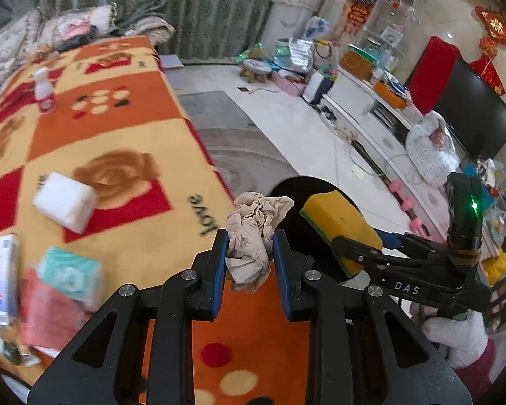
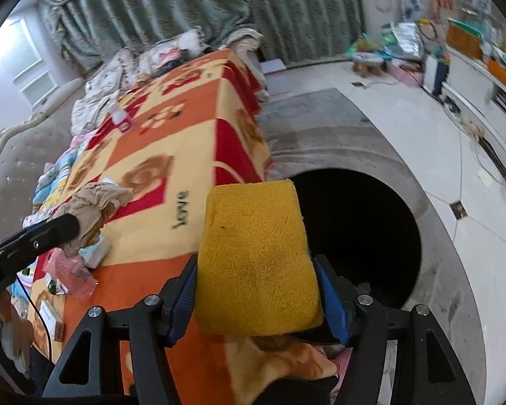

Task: Collect trash
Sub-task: 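Carry the paper and sponge over the black bin and open both tools, then move both open tools back over the blanket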

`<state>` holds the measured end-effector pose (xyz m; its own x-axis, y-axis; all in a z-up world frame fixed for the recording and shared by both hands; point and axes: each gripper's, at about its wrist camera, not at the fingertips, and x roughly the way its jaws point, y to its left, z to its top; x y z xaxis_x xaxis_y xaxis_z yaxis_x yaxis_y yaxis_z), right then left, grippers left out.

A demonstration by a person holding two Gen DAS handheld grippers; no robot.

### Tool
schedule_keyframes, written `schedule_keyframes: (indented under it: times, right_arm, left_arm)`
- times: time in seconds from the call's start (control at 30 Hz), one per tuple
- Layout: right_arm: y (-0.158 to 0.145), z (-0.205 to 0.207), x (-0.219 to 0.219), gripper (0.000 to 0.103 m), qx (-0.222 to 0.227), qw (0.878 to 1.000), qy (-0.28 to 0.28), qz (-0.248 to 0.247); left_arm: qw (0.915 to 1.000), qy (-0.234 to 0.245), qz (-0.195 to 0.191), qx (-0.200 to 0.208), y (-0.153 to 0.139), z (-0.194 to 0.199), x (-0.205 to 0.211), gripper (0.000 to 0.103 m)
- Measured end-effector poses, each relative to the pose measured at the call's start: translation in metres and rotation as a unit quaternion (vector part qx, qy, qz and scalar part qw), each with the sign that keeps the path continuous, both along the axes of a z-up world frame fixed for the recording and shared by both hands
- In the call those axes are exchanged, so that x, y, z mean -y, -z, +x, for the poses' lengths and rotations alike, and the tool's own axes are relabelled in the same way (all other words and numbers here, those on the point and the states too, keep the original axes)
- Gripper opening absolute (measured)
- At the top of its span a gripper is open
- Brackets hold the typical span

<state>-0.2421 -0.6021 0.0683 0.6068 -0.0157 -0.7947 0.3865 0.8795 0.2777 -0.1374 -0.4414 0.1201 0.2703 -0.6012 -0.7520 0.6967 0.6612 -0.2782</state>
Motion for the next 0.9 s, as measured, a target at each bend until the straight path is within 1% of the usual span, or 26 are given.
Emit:
schedule_keyframes:
  times: [0.13, 0.2, 0.23, 0.27, 0.3, 0.33, 0.37, 0.43, 0.57, 0.63, 0.73, 0.83, 0.9]
  right_arm:
    - [0.009, -0.009, 0.018, 0.063, -0.008, 1.0, 0.021, 0.005]
    - [0.012, -0.013, 0.027, 0.063, -0.011, 0.999, 0.032, 0.007]
    - [0.013, -0.014, 0.032, 0.063, -0.012, 0.999, 0.038, 0.008]
    - [0.014, -0.015, 0.036, 0.064, -0.013, 0.999, 0.044, 0.009]
    - [0.014, -0.017, 0.041, 0.065, -0.013, 0.999, 0.049, 0.009]
    - [0.014, -0.019, 0.047, 0.066, -0.011, 0.998, 0.058, 0.01]
    - [0.013, -0.02, 0.05, 0.067, -0.01, 0.998, 0.062, 0.012]
    - [0.011, -0.022, 0.058, 0.072, -0.004, 0.997, 0.073, 0.019]
    - [0.007, -0.024, 0.061, 0.075, 0.001, 0.997, 0.08, 0.014]
    - [0.008, -0.022, 0.057, 0.075, 0.002, 0.997, 0.074, 0.017]
    - [0.012, -0.017, 0.047, 0.075, 0.002, 0.998, 0.059, 0.022]
    - [0.017, -0.01, 0.032, 0.075, -0.001, 0.999, 0.04, 0.03]
    - [0.02, -0.005, 0.023, 0.075, -0.004, 0.999, 0.028, 0.032]
  left_arm:
    - [0.9994, 0.011, -0.02, -0.026, 0.009, 0.001, 0.021, 0.025]
    - [0.9986, 0.017, -0.029, -0.039, 0.012, 0.002, 0.033, 0.028]
    - [0.9979, 0.022, -0.038, -0.048, 0.014, 0.002, 0.039, 0.034]
    - [0.9972, 0.024, -0.045, -0.054, 0.015, 0.003, 0.043, 0.044]
    - [0.9963, 0.025, -0.054, -0.062, 0.016, 0.004, 0.047, 0.049]
    - [0.9957, 0.025, -0.06, -0.066, 0.016, 0.005, 0.05, 0.056]
    - [0.995, 0.025, -0.066, -0.071, 0.017, 0.005, 0.052, 0.058]
    - [0.9946, 0.027, -0.067, -0.075, 0.016, 0.003, 0.056, 0.058]
    - [0.9965, 0.03, -0.05, -0.059, 0.014, -0.003, 0.049, 0.058]
    - [0.9983, 0.019, -0.031, -0.045, 0.013, -0.006, 0.044, 0.058]
    - [0.9993, 0.009, -0.022, -0.03, 0.01, -0.011, 0.029, 0.058]
    - [1.0, -0.004, -0.005, -0.005, 0.007, -0.017, 0.011, 0.058]
    - [1.0, -0.009, 0.002, 0.002, 0.007, -0.019, 0.001, 0.058]
